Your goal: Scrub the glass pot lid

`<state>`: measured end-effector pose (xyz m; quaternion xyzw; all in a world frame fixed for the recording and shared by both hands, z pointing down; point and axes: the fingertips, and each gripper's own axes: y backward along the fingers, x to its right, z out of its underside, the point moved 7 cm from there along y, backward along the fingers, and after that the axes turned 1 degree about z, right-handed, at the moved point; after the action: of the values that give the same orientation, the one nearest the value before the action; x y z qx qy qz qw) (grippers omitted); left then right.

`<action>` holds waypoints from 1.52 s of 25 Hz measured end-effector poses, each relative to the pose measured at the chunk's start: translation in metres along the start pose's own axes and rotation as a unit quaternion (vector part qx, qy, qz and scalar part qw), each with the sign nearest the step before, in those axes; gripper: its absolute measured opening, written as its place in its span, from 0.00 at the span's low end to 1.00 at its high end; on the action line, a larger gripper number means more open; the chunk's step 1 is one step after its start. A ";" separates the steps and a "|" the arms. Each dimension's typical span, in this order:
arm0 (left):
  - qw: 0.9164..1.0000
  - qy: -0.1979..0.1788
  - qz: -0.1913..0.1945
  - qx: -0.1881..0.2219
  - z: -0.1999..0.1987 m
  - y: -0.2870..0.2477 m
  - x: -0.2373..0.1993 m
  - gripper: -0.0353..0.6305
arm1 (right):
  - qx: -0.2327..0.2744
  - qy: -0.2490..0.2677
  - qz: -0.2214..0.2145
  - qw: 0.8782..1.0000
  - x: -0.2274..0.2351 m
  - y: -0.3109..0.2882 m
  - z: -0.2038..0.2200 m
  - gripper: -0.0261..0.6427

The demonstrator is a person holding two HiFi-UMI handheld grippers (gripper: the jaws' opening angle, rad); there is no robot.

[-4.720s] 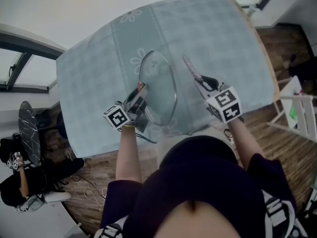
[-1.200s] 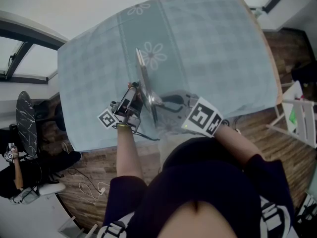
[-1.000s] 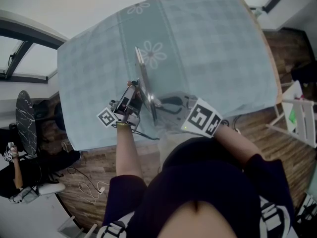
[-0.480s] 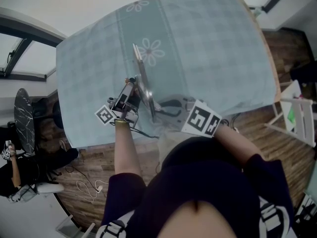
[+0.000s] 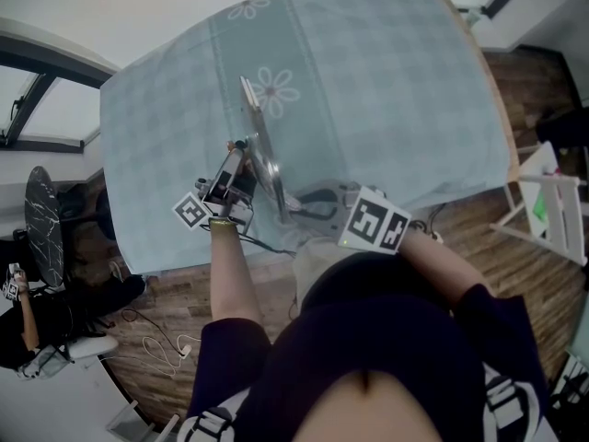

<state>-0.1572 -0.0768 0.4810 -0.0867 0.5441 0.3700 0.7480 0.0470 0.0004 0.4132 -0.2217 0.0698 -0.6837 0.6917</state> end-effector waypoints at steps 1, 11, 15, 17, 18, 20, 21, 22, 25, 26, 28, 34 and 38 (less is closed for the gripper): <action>1.000 -0.001 0.001 -0.001 0.000 0.000 0.000 0.31 | -0.002 -0.002 -0.002 1.000 -0.001 0.000 0.002 0.15; 1.000 -0.002 0.004 -0.006 -0.002 -0.003 0.001 0.31 | -0.011 -0.021 -0.011 1.000 -0.004 0.002 0.010 0.15; 1.000 -0.002 0.004 -0.002 0.000 -0.002 0.001 0.31 | -0.016 -0.020 -0.012 1.000 -0.005 0.005 0.014 0.15; 1.000 -0.001 0.004 -0.001 0.001 -0.001 0.001 0.31 | -0.017 -0.020 -0.009 1.000 -0.003 0.008 0.015 0.15; 1.000 -0.001 0.004 -0.001 0.001 -0.001 0.001 0.31 | -0.017 -0.020 -0.007 1.000 -0.001 0.009 0.015 0.15; 1.000 0.000 0.007 0.001 0.000 -0.001 0.000 0.31 | -0.017 -0.020 0.000 1.000 0.003 0.013 0.015 0.15; 1.000 0.001 0.008 0.003 0.000 -0.001 0.000 0.31 | -0.015 -0.020 0.004 1.000 0.006 0.015 0.015 0.15; 1.000 0.002 0.010 0.004 0.000 -0.001 0.000 0.31 | -0.012 -0.020 0.007 1.000 0.008 0.017 0.015 0.15; 1.000 0.005 0.012 0.006 0.000 0.000 -0.001 0.31 | -0.010 -0.019 0.017 1.000 0.016 0.021 0.013 0.15; 1.000 0.006 0.012 0.006 0.000 0.001 -0.001 0.31 | -0.009 -0.017 0.020 1.000 0.019 0.022 0.012 0.15; 1.000 0.008 0.013 0.007 0.001 0.001 -0.002 0.31 | -0.008 -0.014 0.026 1.000 0.024 0.023 0.011 0.15; 1.000 0.014 0.020 0.014 0.001 0.002 -0.004 0.31 | 0.007 -0.021 0.066 0.998 0.051 0.028 0.005 0.15; 0.999 0.022 0.025 0.022 0.001 0.003 -0.005 0.31 | 0.011 -0.009 0.091 0.996 0.073 0.027 -0.004 0.15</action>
<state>-0.1588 -0.0764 0.4863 -0.0647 0.5706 0.3749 0.7278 0.0738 -0.0723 0.4134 -0.2131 0.0762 -0.6169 0.7538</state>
